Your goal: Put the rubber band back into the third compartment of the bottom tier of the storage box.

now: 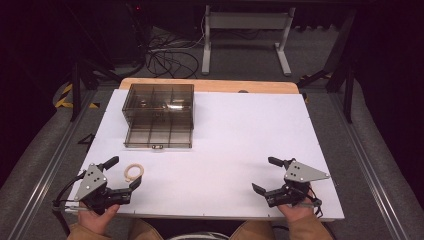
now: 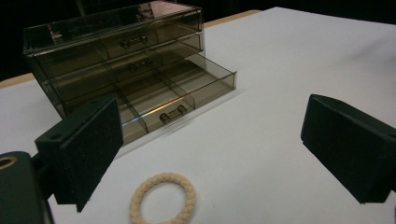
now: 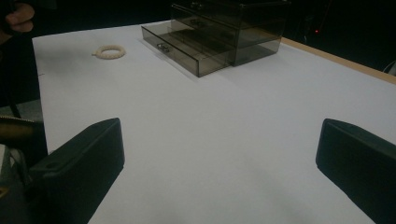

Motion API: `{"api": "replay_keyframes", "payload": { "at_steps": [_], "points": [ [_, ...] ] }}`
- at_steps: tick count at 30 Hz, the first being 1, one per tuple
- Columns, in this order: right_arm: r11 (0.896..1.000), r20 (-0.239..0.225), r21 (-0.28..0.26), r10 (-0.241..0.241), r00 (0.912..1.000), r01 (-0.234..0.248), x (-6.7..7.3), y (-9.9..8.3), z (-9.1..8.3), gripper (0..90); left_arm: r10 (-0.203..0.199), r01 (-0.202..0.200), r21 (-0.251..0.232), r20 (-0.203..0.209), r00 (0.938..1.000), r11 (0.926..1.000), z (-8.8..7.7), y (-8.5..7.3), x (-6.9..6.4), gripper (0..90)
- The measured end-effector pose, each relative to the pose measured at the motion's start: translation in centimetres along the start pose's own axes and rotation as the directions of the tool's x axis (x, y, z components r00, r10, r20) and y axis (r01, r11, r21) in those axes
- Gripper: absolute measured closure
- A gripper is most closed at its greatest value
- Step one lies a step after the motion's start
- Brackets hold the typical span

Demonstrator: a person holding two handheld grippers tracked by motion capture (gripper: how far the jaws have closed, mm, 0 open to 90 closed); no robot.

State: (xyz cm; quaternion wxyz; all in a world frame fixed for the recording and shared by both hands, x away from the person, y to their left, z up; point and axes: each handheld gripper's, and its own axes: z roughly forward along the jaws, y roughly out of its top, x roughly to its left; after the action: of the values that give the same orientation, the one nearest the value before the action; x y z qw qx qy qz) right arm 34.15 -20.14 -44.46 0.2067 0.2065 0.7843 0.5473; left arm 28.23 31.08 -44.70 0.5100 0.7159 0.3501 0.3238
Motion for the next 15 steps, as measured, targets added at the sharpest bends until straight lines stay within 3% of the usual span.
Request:
{"api": "replay_keyframes", "payload": {
  "at_steps": [4,10,15],
  "points": [
    [1.000,-0.006,0.007,0.000,1.0000,0.000,0.07,-0.06,0.17,2.3,0.014,-0.014,0.002,-0.002,0.9999,0.9999,-0.04,0.02,0.02,7.6],
    [1.000,-0.010,0.006,0.004,0.9999,-0.003,0.02,-0.11,0.28,3.3,-0.027,0.027,-0.006,0.013,0.9995,0.9996,-0.20,0.05,0.18,8.2],
    [1.000,-0.021,0.009,0.007,0.9998,-0.007,0.01,-0.19,0.30,4.2,-0.028,0.028,-0.007,0.014,0.9995,0.9996,-0.17,0.13,0.20,8.2]
  ]
}}
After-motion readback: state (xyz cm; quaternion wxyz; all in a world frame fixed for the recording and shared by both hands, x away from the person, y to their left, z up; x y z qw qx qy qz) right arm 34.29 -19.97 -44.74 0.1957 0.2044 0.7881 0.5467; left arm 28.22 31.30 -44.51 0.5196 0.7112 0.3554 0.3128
